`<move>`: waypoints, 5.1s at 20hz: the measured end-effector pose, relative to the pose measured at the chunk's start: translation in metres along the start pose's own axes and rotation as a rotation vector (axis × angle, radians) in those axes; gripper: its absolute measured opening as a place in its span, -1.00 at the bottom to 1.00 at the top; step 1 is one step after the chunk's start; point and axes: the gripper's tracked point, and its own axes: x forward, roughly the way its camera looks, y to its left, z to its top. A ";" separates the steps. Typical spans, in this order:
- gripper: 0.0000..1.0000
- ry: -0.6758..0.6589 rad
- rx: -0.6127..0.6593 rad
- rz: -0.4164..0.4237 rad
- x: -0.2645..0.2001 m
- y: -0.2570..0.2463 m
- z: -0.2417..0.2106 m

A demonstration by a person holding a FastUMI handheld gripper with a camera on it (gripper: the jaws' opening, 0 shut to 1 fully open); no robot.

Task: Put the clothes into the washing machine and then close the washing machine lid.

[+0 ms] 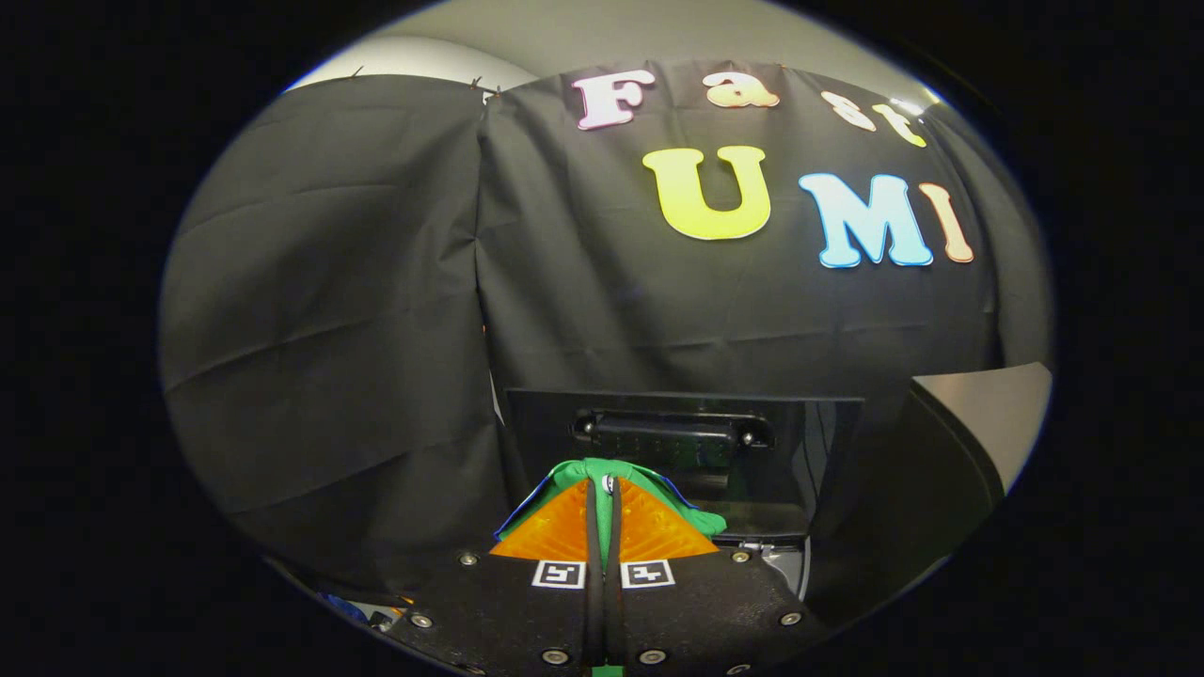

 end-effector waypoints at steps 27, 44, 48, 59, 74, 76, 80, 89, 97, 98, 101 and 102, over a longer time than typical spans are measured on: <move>0.93 0.245 -0.041 -0.057 0.021 -0.016 -0.117; 0.93 -0.144 -0.022 -0.111 0.052 -0.029 0.051; 0.93 -0.183 -0.006 -0.139 0.070 -0.035 0.082; 0.93 -0.143 0.013 -0.221 0.136 -0.059 0.120; 0.92 0.080 0.060 -0.247 0.149 -0.070 0.054; 0.92 0.088 0.062 -0.247 0.148 -0.071 0.057; 0.91 0.095 0.061 -0.243 0.142 -0.067 0.055; 0.89 0.085 0.050 -0.217 0.092 -0.040 0.030; 0.88 0.095 0.051 -0.180 0.055 -0.019 -0.003; 0.89 0.106 0.055 -0.173 0.051 -0.016 -0.009; 0.87 0.154 0.057 -0.166 0.040 -0.013 -0.036; 0.88 0.174 0.053 -0.164 0.034 -0.011 -0.047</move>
